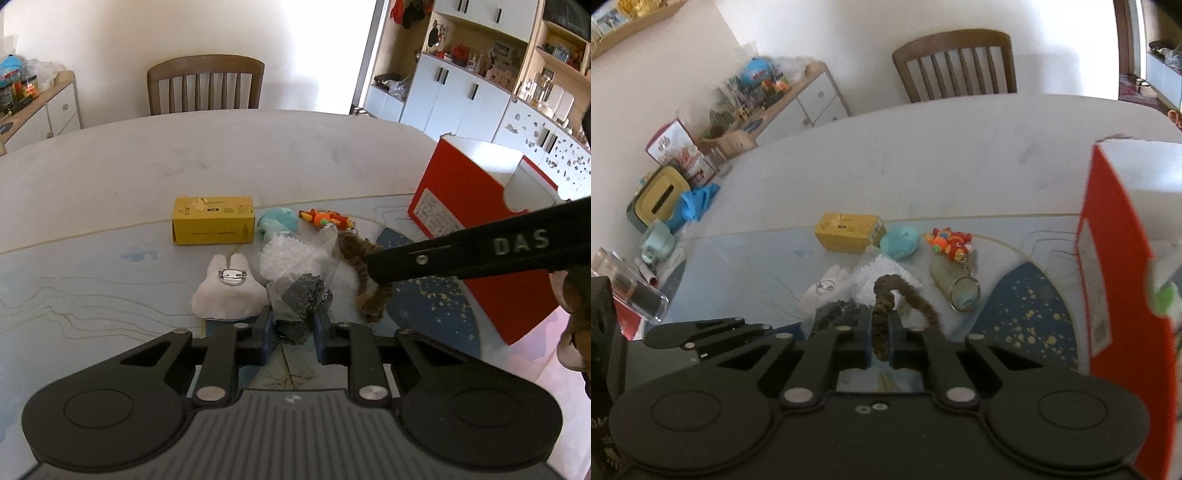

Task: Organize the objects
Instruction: 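Grasp the black mesh bag with the left tool while the right grasps the brown bead bracelet, then carry the mesh bag and bead bracelet over the shoebox and lower them inside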

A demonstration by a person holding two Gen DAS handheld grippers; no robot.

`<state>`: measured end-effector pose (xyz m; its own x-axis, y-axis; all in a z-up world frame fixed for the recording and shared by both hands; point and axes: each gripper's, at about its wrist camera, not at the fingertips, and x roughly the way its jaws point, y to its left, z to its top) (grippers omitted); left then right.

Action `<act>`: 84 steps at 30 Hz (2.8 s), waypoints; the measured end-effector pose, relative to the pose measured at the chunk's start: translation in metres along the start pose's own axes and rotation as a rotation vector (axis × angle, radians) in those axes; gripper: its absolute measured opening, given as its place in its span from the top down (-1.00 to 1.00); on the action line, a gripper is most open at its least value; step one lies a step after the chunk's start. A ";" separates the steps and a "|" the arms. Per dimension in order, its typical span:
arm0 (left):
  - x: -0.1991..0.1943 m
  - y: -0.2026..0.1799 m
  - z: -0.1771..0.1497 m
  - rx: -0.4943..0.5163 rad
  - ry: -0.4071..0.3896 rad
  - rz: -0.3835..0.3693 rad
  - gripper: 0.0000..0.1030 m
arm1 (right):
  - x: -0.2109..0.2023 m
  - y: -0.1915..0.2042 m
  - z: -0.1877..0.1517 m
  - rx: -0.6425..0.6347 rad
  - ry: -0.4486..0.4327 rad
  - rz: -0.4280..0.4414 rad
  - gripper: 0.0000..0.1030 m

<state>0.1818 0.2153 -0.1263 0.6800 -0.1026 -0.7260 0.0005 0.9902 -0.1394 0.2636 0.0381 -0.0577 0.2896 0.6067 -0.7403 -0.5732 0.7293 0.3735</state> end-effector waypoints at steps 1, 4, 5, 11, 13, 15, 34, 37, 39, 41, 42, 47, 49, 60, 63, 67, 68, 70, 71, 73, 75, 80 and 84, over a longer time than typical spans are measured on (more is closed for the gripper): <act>-0.004 -0.001 0.000 0.001 -0.003 0.002 0.60 | -0.006 -0.001 -0.001 0.011 -0.009 0.003 0.88; -0.014 -0.004 0.002 -0.007 -0.005 -0.007 0.60 | -0.022 -0.004 -0.004 0.042 -0.041 0.014 0.88; -0.019 -0.005 0.003 -0.009 -0.004 -0.008 0.60 | -0.028 -0.005 -0.005 0.052 -0.052 0.016 0.88; -0.042 -0.015 0.010 0.011 0.001 -0.008 0.60 | -0.061 -0.010 -0.012 0.097 -0.094 0.012 0.88; -0.049 -0.020 0.014 0.024 0.001 -0.001 0.60 | -0.072 -0.012 -0.014 0.107 -0.110 0.008 0.88; -0.057 -0.026 0.017 0.035 0.000 -0.004 0.60 | -0.083 -0.013 -0.016 0.111 -0.125 0.004 0.88; -0.097 -0.129 0.053 0.172 -0.043 -0.084 0.60 | -0.182 -0.060 -0.028 0.131 -0.290 -0.042 0.88; -0.093 -0.147 0.058 0.189 -0.044 -0.089 0.60 | -0.192 -0.074 -0.029 0.131 -0.299 -0.062 0.88; -0.089 -0.160 0.063 0.202 -0.044 -0.092 0.60 | -0.199 -0.085 -0.031 0.132 -0.304 -0.073 0.88; -0.084 -0.173 0.067 0.212 -0.042 -0.095 0.60 | -0.204 -0.097 -0.031 0.131 -0.309 -0.083 0.88; -0.081 -0.179 0.070 0.216 -0.039 -0.097 0.60 | -0.208 -0.102 -0.031 0.131 -0.311 -0.086 0.88; -0.063 -0.210 0.078 0.246 -0.015 -0.100 0.60 | -0.217 -0.134 -0.030 0.139 -0.312 -0.110 0.88; -0.054 -0.221 0.080 0.260 -0.003 -0.099 0.60 | -0.220 -0.146 -0.030 0.142 -0.312 -0.121 0.88; -0.007 -0.276 0.088 0.315 0.077 -0.109 0.60 | -0.221 -0.208 -0.022 0.157 -0.285 -0.149 0.88; 0.008 -0.286 0.090 0.326 0.099 -0.098 0.60 | -0.217 -0.219 -0.019 0.151 -0.273 -0.165 0.88; 0.028 -0.294 0.089 0.332 0.147 -0.090 0.60 | -0.210 -0.231 -0.016 0.131 -0.254 -0.189 0.88; 0.032 -0.296 0.088 0.333 0.157 -0.086 0.60 | -0.208 -0.233 -0.015 0.125 -0.250 -0.195 0.88; 0.040 -0.301 0.087 0.328 0.178 -0.080 0.60 | -0.202 -0.238 -0.014 0.113 -0.236 -0.203 0.88; 0.045 -0.302 0.087 0.324 0.193 -0.079 0.60 | -0.199 -0.239 -0.013 0.105 -0.227 -0.208 0.88; 0.053 -0.304 0.087 0.317 0.220 -0.078 0.60 | -0.191 -0.241 -0.013 0.095 -0.207 -0.215 0.88; 0.062 -0.305 0.086 0.314 0.251 -0.078 0.60 | -0.185 -0.246 -0.014 0.093 -0.188 -0.209 0.88; 0.076 -0.309 0.088 0.312 0.287 -0.060 0.59 | -0.169 -0.248 -0.018 0.074 -0.141 -0.204 0.88; 0.086 -0.310 0.090 0.318 0.304 -0.047 0.59 | -0.160 -0.250 -0.020 0.071 -0.119 -0.197 0.87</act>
<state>0.3062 -0.0920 -0.0847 0.4270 -0.1241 -0.8957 0.2845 0.9587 0.0028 0.3450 -0.2479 -0.0437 0.4811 0.4803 -0.7334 -0.4428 0.8551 0.2695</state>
